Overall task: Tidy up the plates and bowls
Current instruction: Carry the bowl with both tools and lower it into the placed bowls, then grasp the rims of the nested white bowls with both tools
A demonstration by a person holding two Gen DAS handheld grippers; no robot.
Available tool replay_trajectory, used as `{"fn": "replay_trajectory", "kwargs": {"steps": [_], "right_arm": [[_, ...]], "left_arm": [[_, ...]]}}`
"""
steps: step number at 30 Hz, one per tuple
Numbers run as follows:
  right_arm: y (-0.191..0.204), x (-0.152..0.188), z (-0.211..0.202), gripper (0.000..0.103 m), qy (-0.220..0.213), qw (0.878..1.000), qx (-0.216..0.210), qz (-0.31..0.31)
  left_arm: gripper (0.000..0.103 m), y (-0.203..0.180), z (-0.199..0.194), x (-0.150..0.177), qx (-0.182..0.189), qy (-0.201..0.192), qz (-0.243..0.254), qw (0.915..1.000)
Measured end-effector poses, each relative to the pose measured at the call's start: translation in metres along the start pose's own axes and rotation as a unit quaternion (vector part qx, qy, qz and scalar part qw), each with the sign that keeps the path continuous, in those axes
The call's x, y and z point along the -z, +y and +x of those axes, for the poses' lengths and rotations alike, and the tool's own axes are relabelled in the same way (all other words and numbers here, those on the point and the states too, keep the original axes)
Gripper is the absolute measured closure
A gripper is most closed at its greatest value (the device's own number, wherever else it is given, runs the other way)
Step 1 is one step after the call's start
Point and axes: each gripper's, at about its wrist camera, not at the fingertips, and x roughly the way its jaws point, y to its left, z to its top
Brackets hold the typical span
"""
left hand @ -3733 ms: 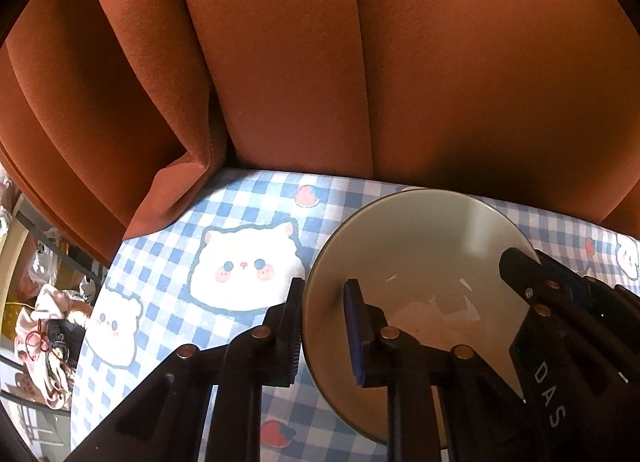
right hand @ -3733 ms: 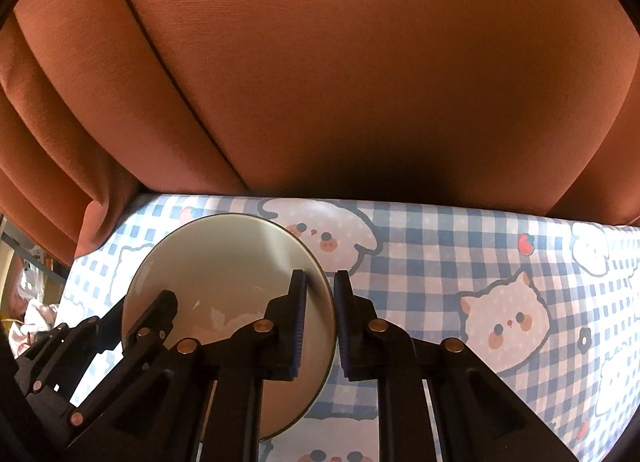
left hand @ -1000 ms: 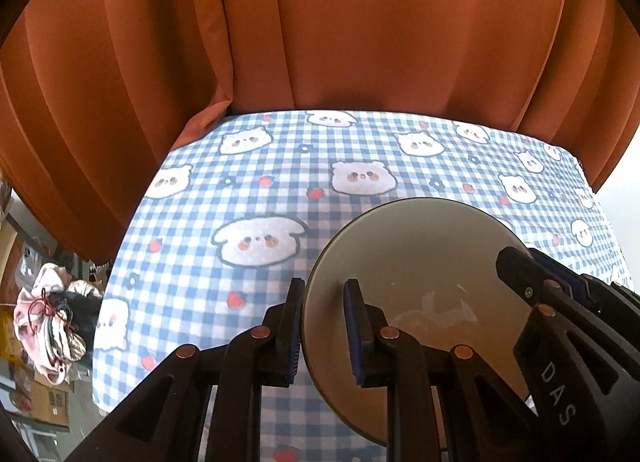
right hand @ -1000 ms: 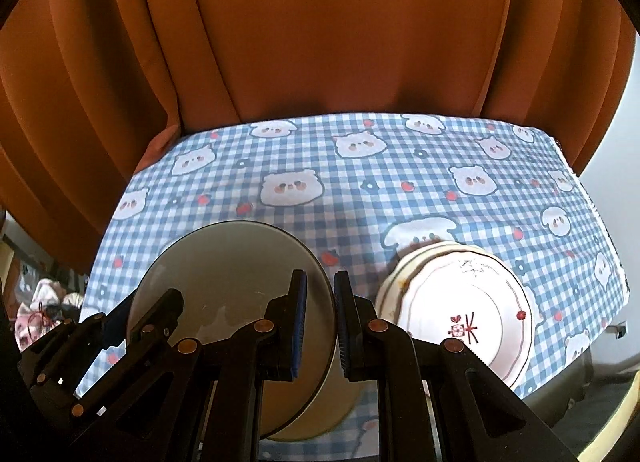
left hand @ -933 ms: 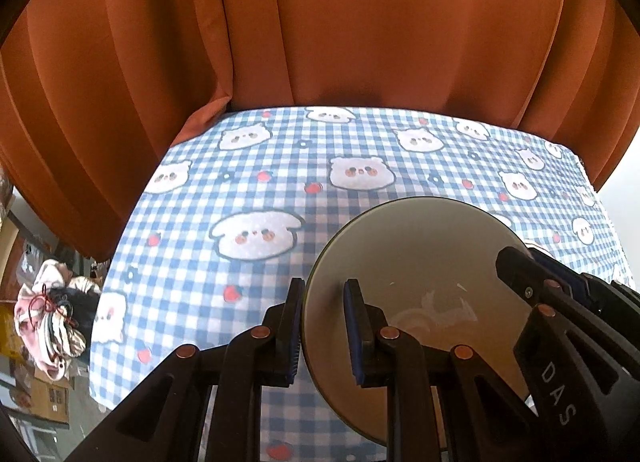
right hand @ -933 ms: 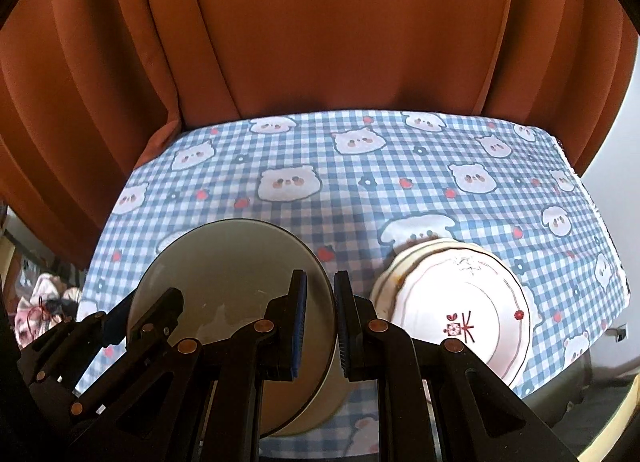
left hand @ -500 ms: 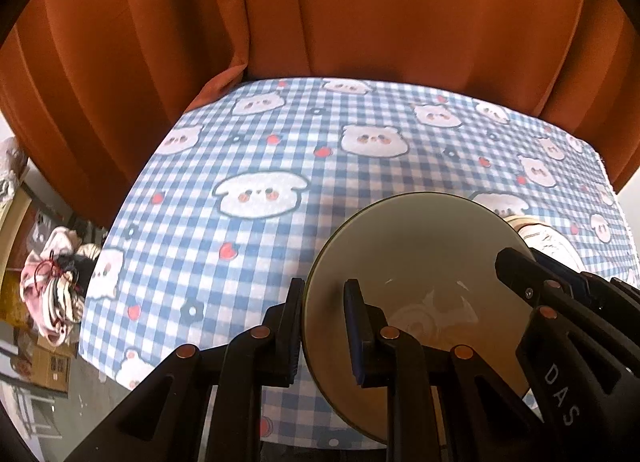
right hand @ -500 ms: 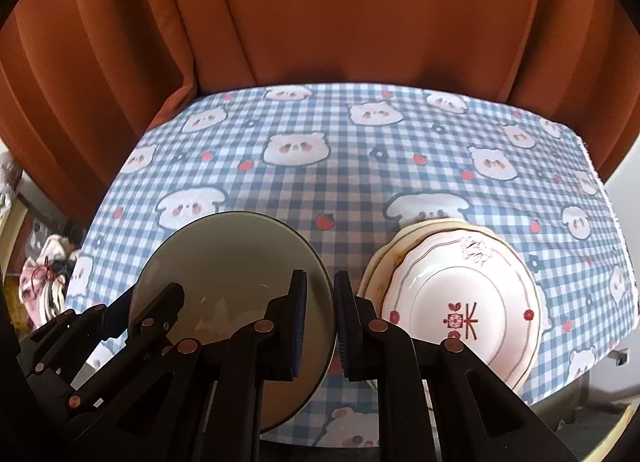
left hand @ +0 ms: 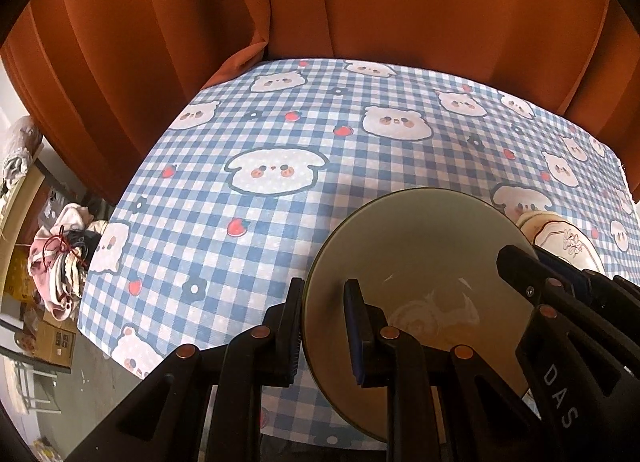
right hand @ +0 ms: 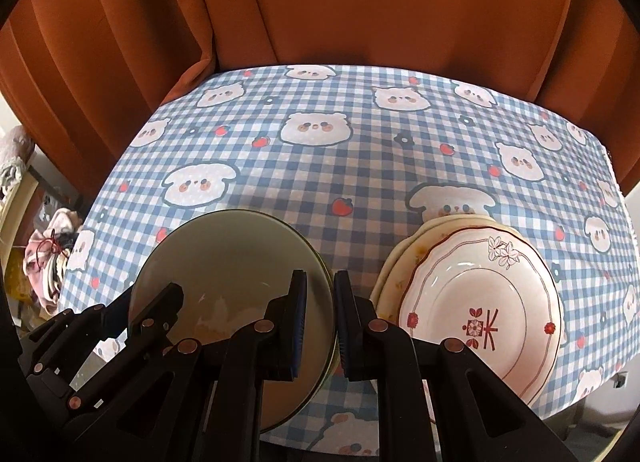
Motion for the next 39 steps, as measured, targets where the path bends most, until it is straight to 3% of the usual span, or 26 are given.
{"fn": "replay_trajectory", "kwargs": {"steps": [11, 14, 20, 22, 23, 27, 39], "right_arm": [[-0.004, 0.0, 0.01, 0.086, -0.007, 1.0, -0.001, -0.008], [-0.003, 0.001, 0.009, 0.085, -0.01, 1.0, 0.002, -0.011], [-0.005, 0.002, 0.01, 0.085, -0.005, 1.0, -0.002, 0.005], [-0.006, 0.003, 0.011, 0.084, 0.002, 1.0, -0.003, 0.013], [-0.007, 0.004, 0.011, 0.079, 0.005, 1.0, -0.002, 0.016], [-0.01, 0.008, 0.012, 0.046, 0.01, 0.999, -0.003, 0.038], [-0.019, 0.014, 0.023, 0.046, 0.037, 0.993, 0.011, 0.114]], "left_arm": [[0.085, -0.006, 0.011, 0.002, -0.006, 0.001, 0.0, 1.0], [0.072, -0.006, 0.012, 0.003, 0.006, 0.004, -0.003, 1.0], [0.058, -0.006, 0.009, 0.004, 0.033, 0.01, 0.004, 0.9994], [0.048, -0.007, 0.011, 0.004, 0.04, 0.014, 0.01, 0.999], [0.047, -0.007, 0.012, 0.005, 0.044, 0.015, 0.014, 0.9988], [0.04, -0.005, 0.013, 0.002, 0.063, 0.019, 0.025, 0.9975], [0.042, -0.002, 0.039, -0.004, 0.119, 0.067, 0.061, 0.9888]]}}
